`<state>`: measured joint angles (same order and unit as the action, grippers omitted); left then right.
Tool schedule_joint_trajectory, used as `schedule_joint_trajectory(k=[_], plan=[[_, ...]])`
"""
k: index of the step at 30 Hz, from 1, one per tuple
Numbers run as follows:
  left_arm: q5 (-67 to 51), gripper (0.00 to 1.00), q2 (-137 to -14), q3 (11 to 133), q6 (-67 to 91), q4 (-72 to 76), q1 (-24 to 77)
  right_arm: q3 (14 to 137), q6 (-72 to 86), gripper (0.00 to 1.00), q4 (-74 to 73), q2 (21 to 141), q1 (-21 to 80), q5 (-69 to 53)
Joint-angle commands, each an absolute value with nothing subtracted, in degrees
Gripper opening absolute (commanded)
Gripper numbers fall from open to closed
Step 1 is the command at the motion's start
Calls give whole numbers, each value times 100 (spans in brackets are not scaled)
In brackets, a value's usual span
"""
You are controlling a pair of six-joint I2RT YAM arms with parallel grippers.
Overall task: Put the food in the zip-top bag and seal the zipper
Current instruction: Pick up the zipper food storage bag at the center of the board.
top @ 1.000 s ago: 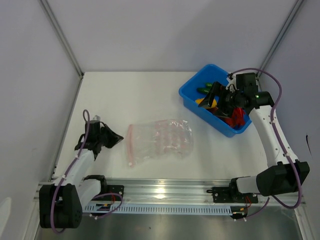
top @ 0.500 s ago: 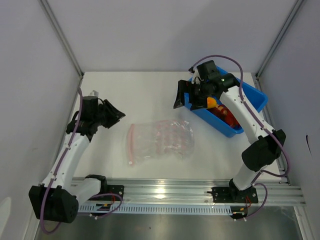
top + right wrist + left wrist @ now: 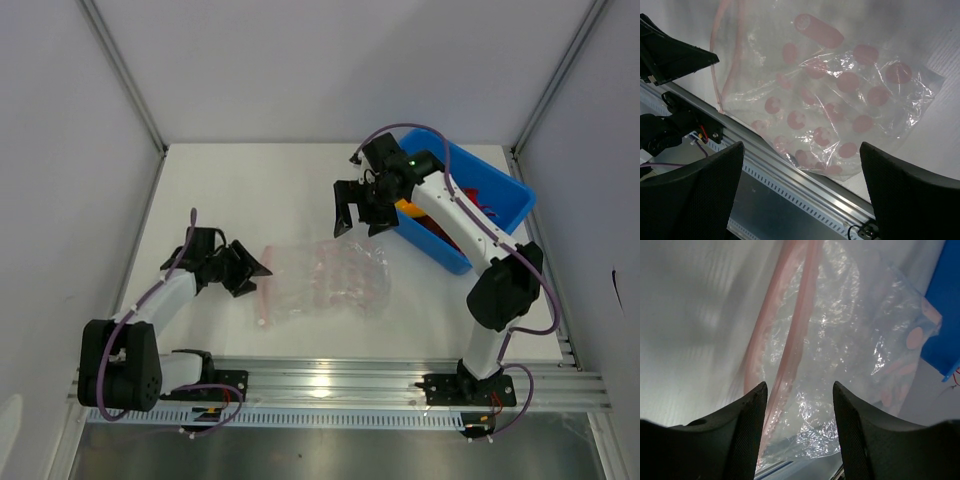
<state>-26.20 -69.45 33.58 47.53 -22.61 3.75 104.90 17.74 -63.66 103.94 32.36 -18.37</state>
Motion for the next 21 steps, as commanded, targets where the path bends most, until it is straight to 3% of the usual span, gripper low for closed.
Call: schedule_joint_trajectory(k=[1, 9, 21], plan=[[-3240, 58, -7013, 3376, 4728, -1417, 360, 10574, 1705, 100, -6355, 10266, 3217, -1863], [-4192, 54, -7189, 2619, 5378, 833, 439, 10529, 1714, 99, -6311, 10301, 3208, -1898], [-5238, 41, -8902, 3155, 6380, 3331, 1212, 10521, 1679, 99, -6319, 10371, 3208, -1943]])
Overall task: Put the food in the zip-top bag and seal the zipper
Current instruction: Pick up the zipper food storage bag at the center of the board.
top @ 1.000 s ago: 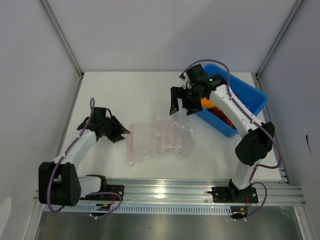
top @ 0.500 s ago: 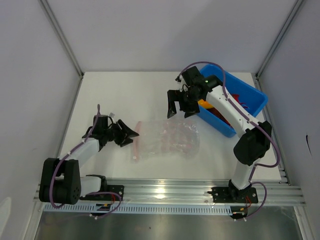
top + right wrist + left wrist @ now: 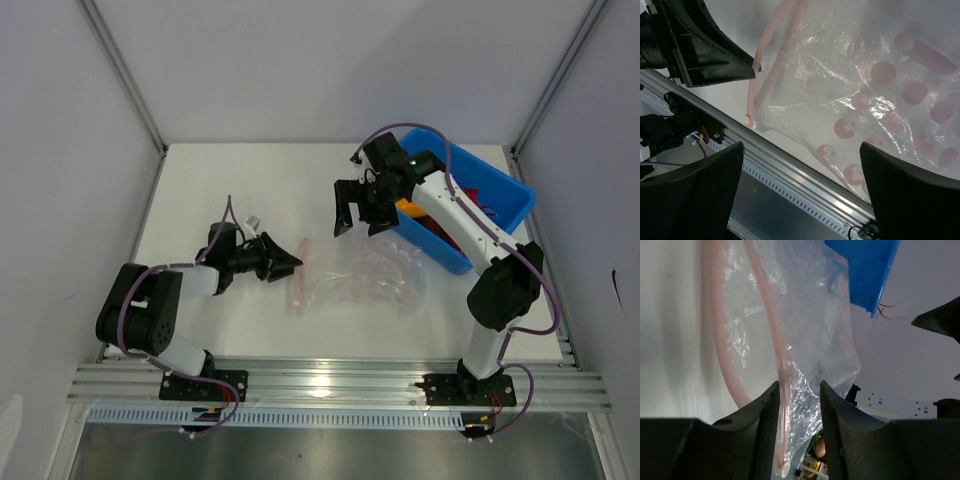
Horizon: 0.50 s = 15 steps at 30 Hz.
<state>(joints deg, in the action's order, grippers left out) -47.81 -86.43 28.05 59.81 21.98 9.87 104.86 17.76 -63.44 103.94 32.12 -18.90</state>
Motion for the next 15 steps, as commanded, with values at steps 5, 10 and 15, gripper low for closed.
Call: schedule_joint_trajectory(k=[5, 10, 15], plan=[[-5256, 29, -9245, 3401, 6477, 3445, 1424, 10450, 1670, 99, -6319, 10301, 3182, -1872], [-5335, 19, -9237, 3778, 6557, 3358, 1476, 10301, 1679, 99, -6311, 10231, 3164, -1784], [-5326, 1, -9141, 4297, 6276, 2621, 1591, 10336, 1644, 99, -6372, 10204, 3208, -1609]])
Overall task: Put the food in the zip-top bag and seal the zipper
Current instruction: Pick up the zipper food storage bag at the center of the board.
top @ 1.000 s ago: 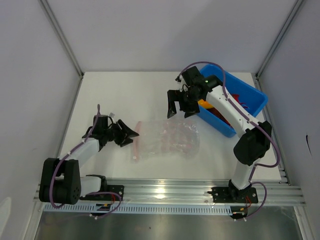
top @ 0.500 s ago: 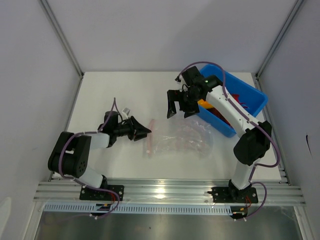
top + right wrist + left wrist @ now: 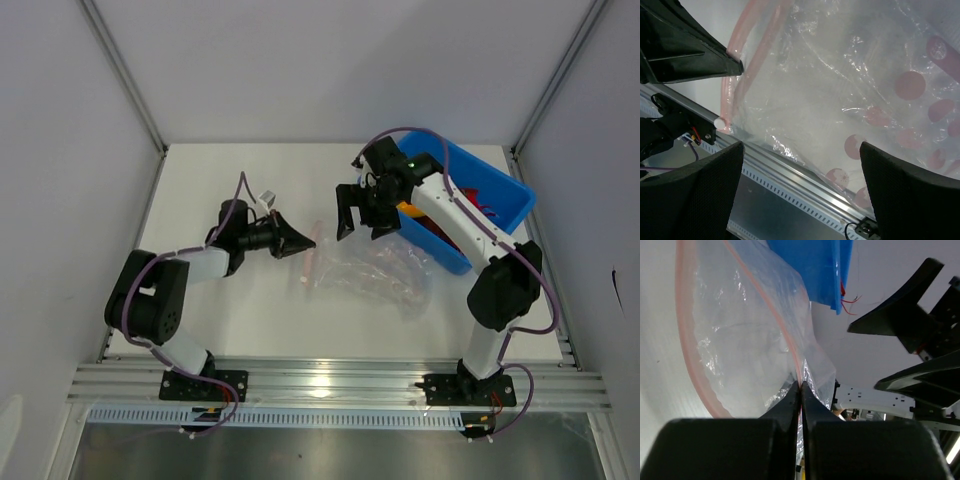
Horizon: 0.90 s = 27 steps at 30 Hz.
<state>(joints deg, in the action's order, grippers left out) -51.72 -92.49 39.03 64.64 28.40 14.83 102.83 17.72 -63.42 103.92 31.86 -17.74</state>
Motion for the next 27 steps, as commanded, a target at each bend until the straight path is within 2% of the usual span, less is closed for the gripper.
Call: schedule_joint_trajectory(k=[1, 3, 4, 5, 7, 11, 14, 18, 22, 27], plan=[[-5204, 1, -9097, 4655, 6197, 1975, 1634, 10371, 1583, 99, -6398, 10187, 3234, -1565], [-4871, 0, -8983, 5025, 5776, 719, 1670, 10424, 1503, 99, -6495, 10178, 3383, -1416], [-4660, 1, -8930, 5758, 5557, -10, 1731, 10485, 1442, 99, -6521, 10169, 3445, -1363], [-4197, 0, -8930, 6044, 5137, -1488, 1775, 10503, 1328, 99, -6539, 10117, 3611, -1232], [-3834, 1, -8999, 6989, 4818, -2579, 1854, 10520, 1213, 99, -6522, 10055, 3787, -1099], [-3306, 1, -9079, 7768, 4702, -4196, 1872, 10521, 845, 100, -6373, 9853, 4209, -757], [-3200, 1, -9175, 8129, 4667, -4657, 1890, 10521, 887, 99, -6145, 9739, 4350, -686], [-2945, 1, -8983, 8034, 4676, -4782, 1933, 10757, 1325, 99, -5924, 9694, 4333, -274], [-3040, 0, -8614, 7726, 4606, -4176, 2065, 11896, 1897, 99, -6536, 10168, 3975, 148], [-3059, 0, -8324, 7787, 4167, -3929, 2258, 13234, 2601, 99, -7197, 10880, 3253, -544]])
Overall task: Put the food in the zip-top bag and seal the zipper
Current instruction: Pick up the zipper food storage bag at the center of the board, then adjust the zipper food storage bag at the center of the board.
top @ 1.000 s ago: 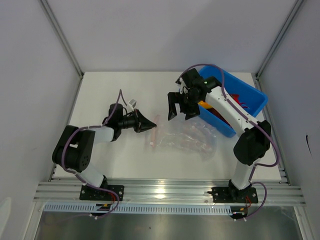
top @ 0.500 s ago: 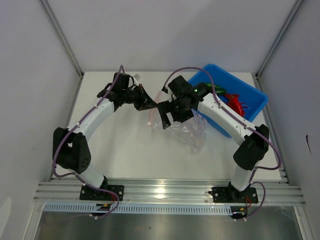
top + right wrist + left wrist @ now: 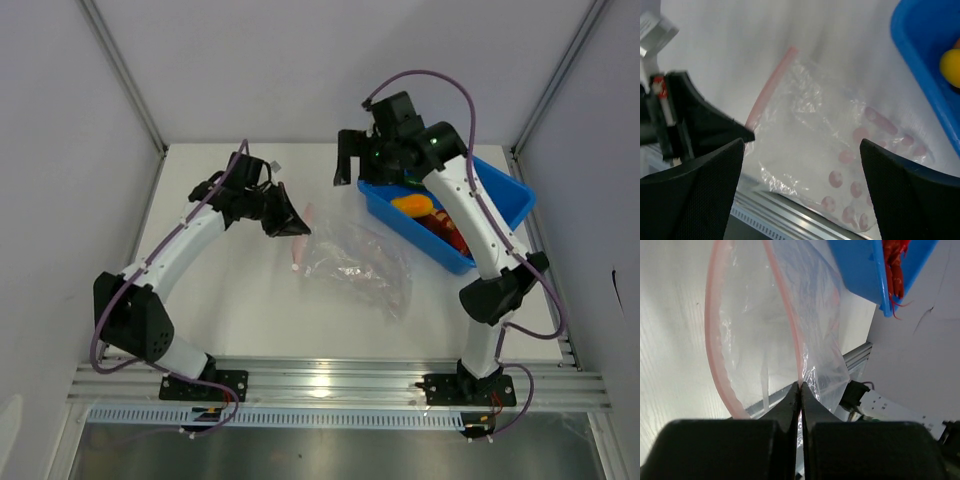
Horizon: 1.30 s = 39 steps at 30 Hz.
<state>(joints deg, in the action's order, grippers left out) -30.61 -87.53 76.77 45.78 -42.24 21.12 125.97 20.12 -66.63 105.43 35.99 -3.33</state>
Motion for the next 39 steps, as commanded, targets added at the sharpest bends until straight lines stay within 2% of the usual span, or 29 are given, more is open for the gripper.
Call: schedule_joint_trajectory(k=[1, 10, 17, 23, 30, 39], plan=[[-2989, 1, -8271, 7831, 3940, -3911, 2276, 13410, 2723, 99, -7346, 11090, 3139, -658], [-3041, 1, -7437, 7787, 2682, -2953, 2399, 13693, 3102, 98, -7497, 11285, 3120, -1010], [-3331, 1, -7514, 8287, 2022, -3041, 2426, 13799, 3278, 96, -7331, 11277, 3146, -1318], [-3042, 1, -7822, 8850, 1503, -3708, 2557, 13790, 3226, 96, -6742, 11039, 3331, -1345], [-2936, 1, -7901, 8886, 1309, -3885, 2777, 13843, 3270, 95, -6487, 11013, 3357, -1354], [-2777, 1, -8007, 8868, 1309, -3929, 3041, 13615, 3147, 95, -6196, 10600, 3559, -739]])
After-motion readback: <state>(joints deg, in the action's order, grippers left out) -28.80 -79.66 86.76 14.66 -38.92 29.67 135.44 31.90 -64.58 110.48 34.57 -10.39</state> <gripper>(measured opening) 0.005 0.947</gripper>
